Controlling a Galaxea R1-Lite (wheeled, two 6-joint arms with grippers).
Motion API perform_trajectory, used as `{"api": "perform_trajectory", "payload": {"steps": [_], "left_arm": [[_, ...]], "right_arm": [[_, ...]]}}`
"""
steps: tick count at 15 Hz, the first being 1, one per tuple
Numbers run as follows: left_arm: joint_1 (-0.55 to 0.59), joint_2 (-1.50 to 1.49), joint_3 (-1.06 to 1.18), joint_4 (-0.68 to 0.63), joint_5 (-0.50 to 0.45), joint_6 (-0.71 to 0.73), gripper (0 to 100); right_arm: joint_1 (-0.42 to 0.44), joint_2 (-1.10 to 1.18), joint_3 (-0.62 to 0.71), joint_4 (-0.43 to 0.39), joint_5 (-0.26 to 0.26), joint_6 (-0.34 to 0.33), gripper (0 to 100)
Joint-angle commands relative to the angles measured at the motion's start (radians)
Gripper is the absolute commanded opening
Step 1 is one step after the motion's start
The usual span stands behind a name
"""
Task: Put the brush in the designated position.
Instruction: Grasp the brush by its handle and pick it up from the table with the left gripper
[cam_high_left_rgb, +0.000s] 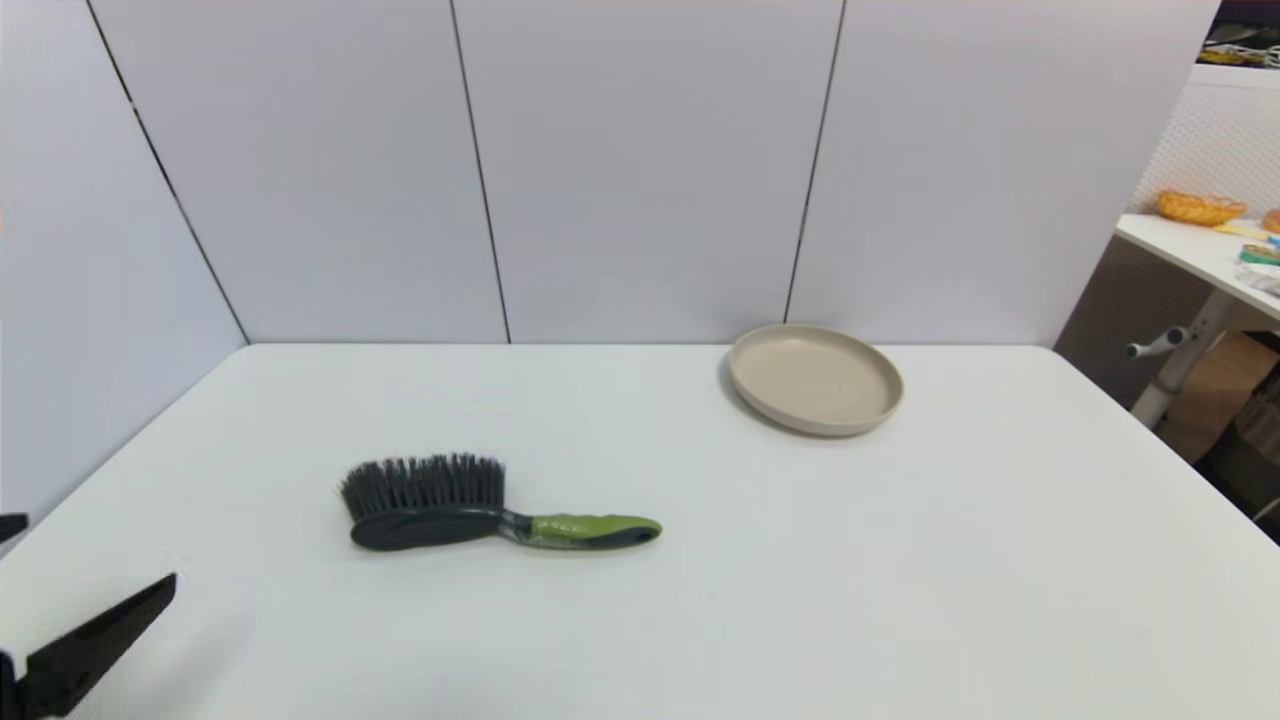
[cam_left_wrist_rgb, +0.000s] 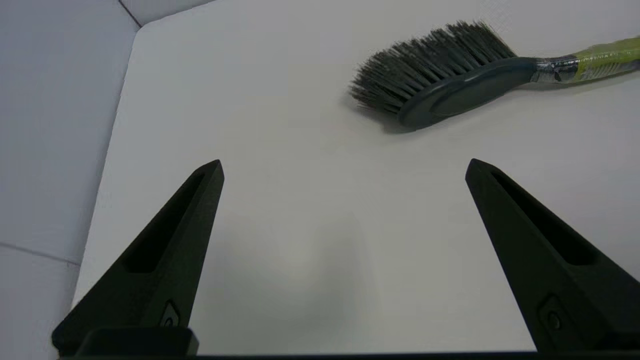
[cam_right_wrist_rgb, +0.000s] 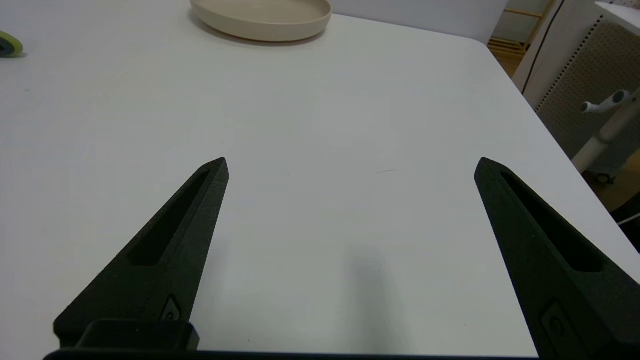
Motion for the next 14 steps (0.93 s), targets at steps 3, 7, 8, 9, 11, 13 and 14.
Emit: {"api": "perform_trajectory", "payload": {"steps": [3,7,8,9,11,13,14], "left_arm": [[-0.192,0.552,-0.449,0.084,-0.079,0.055,100],[-0.309,0.684,-0.568,0.087,-0.079,-0.014,100],[-0.346,0.723,-0.605,0.089,-0.079,-0.053,100],[-0.37,0.75,-0.63,0.087,-0.079,-0.077,100],[-0.398,0.81,-0.682,0.087,-0.078,-0.111,100],[-0.416,0.873,-0.731,0.092,-0.068,-0.171,100],[-0.432,0.899,-0.763,0.109,-0.052,-0.229,100]], "right_arm": [[0.0,0.001,0.002,0.0,0.001,-0.001,100],[0.0,0.001,0.002,0.0,0.001,-0.001,100],[0.0,0.001,0.002,0.0,0.001,-0.001,100],[0.0,0.001,0.002,0.0,0.001,-0.001,100],[0.0,0.001,0.002,0.0,0.001,-0.001,100],[0.0,0.001,0.002,0.0,0.001,-0.001,100],[0.0,0.001,0.002,0.0,0.001,-0.001,100]]}}
